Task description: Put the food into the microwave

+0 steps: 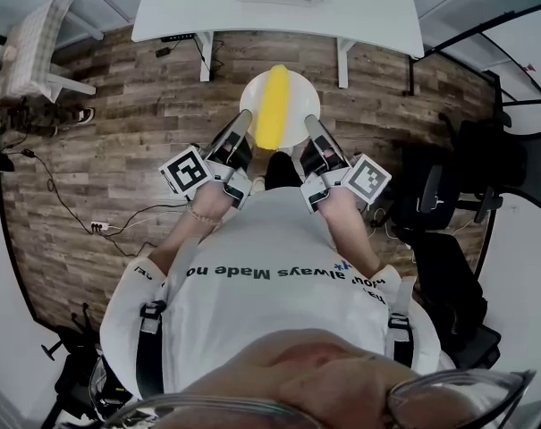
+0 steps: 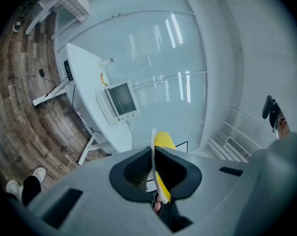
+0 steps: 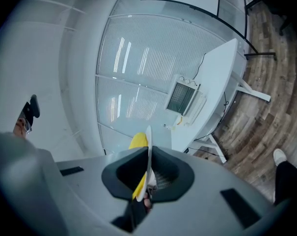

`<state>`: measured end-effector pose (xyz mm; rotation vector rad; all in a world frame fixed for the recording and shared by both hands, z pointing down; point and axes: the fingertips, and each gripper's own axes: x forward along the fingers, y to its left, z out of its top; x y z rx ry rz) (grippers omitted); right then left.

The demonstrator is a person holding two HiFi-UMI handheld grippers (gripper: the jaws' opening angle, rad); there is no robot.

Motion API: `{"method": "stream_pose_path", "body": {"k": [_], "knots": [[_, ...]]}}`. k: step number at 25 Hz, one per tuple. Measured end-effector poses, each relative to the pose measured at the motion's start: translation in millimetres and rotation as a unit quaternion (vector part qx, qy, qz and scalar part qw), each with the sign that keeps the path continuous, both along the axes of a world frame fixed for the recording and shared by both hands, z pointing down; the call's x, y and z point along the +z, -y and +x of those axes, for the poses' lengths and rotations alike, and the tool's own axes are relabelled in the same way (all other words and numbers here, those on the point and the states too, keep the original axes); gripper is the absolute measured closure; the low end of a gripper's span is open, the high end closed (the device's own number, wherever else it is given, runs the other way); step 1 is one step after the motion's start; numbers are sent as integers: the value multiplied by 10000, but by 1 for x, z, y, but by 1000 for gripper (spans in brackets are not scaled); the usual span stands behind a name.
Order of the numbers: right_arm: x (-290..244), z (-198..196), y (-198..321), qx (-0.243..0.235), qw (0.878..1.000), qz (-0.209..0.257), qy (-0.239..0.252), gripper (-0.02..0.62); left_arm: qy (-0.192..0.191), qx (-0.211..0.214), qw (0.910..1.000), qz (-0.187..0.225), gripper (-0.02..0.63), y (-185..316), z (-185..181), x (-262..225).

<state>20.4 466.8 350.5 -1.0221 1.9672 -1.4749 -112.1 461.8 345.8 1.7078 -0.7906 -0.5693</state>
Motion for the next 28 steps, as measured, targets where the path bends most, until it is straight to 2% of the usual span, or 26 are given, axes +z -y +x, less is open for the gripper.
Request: {"method": "stream_pose_path", "body": {"k": [11, 15, 28], "knots": [[-3, 45, 90, -10, 10000, -1, 46, 572, -2, -28, 10000, -49, 586, 90, 46, -4], [-3, 63, 126, -22, 10000, 12, 13, 572, 115, -35, 9999, -23, 586, 125, 62, -3], [4, 112, 220, -132, 9999, 84, 12, 572, 21, -164, 9998, -72, 586, 215, 112, 5]]}}
